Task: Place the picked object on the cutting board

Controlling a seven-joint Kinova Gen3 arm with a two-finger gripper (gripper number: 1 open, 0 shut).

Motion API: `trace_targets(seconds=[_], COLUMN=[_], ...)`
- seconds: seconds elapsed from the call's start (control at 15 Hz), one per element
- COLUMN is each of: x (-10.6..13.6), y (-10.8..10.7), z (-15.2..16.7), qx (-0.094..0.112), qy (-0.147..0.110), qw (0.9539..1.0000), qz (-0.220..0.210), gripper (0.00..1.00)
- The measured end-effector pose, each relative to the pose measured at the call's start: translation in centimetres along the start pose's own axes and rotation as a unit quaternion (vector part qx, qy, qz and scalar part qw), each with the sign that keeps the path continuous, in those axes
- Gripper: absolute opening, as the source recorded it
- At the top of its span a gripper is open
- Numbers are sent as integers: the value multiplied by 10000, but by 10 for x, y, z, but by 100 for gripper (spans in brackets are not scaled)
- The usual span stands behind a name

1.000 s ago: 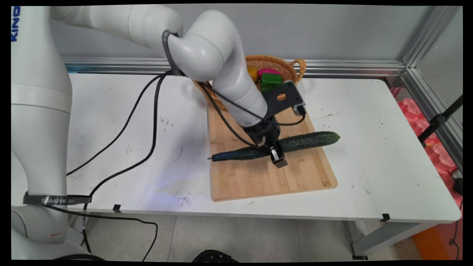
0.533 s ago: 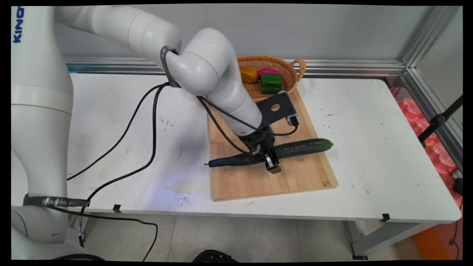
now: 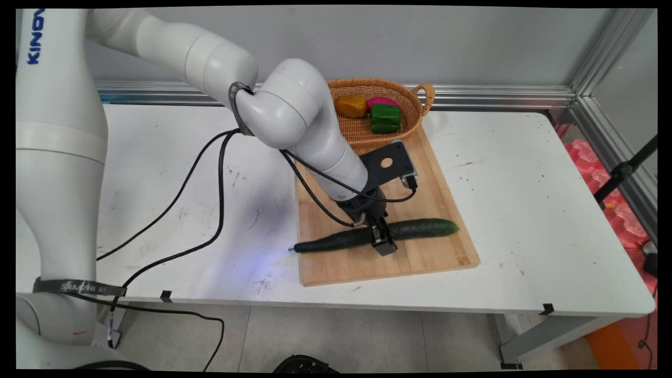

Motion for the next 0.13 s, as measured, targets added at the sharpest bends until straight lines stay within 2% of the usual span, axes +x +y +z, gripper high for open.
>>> trace_targets(seconds=[0.13], x=[-2], y=[-1], z=[3], qx=[10], qy=[11], qw=[10000], qz=[17], gripper=[100])
